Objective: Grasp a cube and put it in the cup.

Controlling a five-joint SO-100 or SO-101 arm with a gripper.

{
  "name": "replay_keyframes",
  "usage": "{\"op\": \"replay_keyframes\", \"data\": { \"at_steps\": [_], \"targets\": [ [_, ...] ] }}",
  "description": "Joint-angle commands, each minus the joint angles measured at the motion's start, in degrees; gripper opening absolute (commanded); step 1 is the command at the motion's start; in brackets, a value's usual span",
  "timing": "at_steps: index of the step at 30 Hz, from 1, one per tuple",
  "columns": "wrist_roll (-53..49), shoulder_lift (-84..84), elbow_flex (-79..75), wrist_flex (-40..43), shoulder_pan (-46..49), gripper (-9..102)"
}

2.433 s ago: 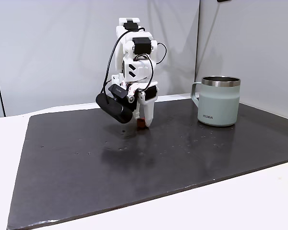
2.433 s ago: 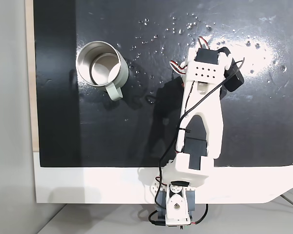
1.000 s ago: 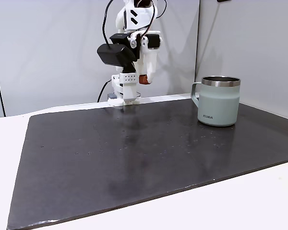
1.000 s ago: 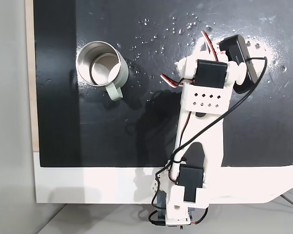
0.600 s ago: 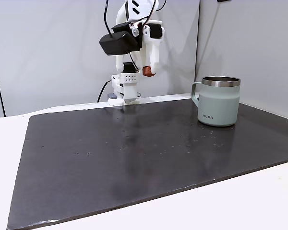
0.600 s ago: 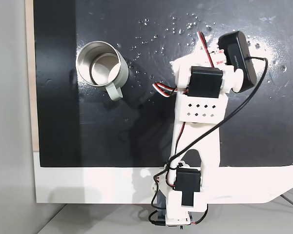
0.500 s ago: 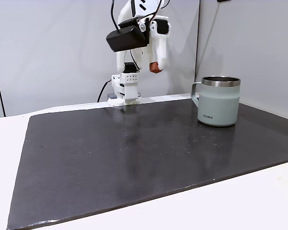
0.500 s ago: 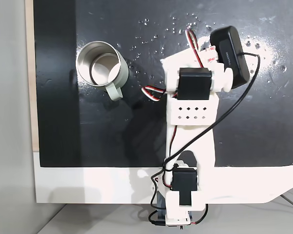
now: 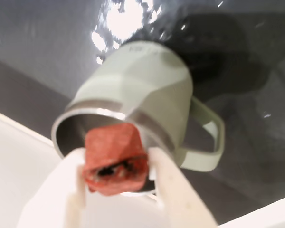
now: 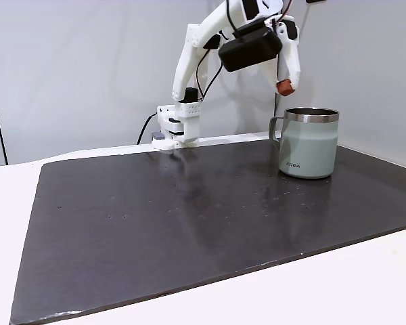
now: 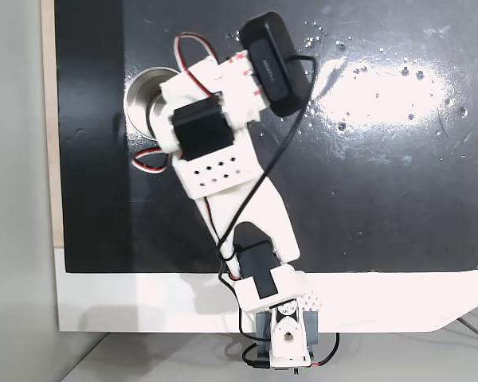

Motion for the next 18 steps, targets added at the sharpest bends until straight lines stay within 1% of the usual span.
{"op": "replay_keyframes", "data": {
  "at_steps": [1,7,13,14,16,18],
  "targets": [
    [0.6,-1.8,-5.8,0.4,-5.4,3],
    [-0.1,-5.4,-7.2,0.4,-11.7,3],
    [-0.4,-5.7,-7.1,0.4,-11.9,3],
    [-0.4,-5.7,-7.0,0.4,-11.5,5],
    [0.1,-5.2,-6.9,0.4,-11.0,15],
    [0.7,-4.4,-6.8,0.4,-10.4,20]
  ]
}}
